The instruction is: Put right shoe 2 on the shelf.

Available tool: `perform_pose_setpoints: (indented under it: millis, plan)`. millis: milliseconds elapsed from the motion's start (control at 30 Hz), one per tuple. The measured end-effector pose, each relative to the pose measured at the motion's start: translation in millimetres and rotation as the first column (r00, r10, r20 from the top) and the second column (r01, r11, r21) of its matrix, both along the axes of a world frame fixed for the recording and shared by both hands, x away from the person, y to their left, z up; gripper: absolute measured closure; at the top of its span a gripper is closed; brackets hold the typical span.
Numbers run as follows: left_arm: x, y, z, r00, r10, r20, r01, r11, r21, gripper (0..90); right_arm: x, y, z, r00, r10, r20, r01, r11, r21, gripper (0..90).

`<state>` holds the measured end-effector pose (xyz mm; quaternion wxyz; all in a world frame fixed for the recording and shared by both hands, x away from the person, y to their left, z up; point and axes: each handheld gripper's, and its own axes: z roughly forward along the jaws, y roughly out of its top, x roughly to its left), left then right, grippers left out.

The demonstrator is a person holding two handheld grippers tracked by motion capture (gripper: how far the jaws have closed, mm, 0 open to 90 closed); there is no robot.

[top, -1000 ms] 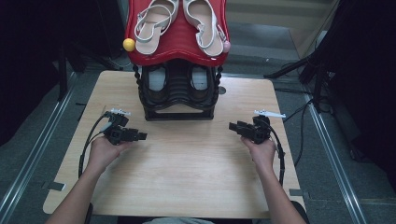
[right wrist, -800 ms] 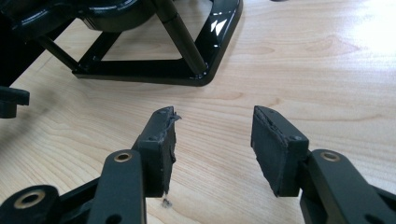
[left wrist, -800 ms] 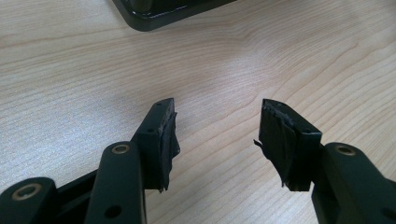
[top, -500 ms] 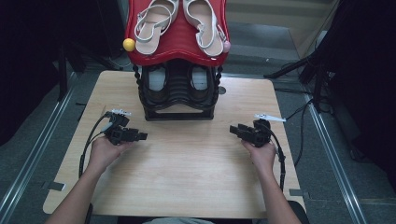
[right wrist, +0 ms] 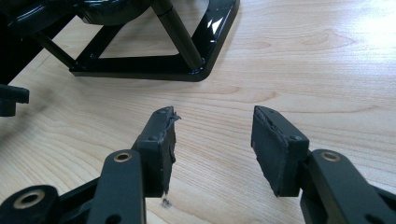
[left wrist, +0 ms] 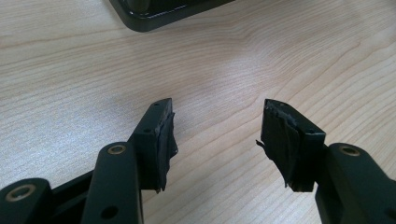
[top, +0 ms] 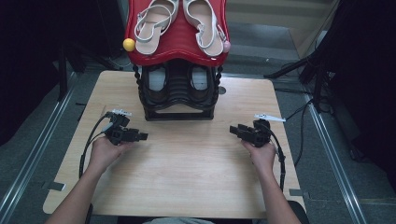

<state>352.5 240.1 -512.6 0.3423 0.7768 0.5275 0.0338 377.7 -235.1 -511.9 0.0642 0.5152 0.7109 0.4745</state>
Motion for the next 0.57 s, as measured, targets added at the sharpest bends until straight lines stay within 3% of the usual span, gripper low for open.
perform_pose_setpoints:
  millis: [567]
  plan:
    - [1.7,-2.0,-2.9,1.0,0.003,-0.006,-0.003,0.9998,-0.02,42.4,0.1,4.3,-2.5,0.9997,0.024,0.007,-0.024,0.999,-0.048,48.5]
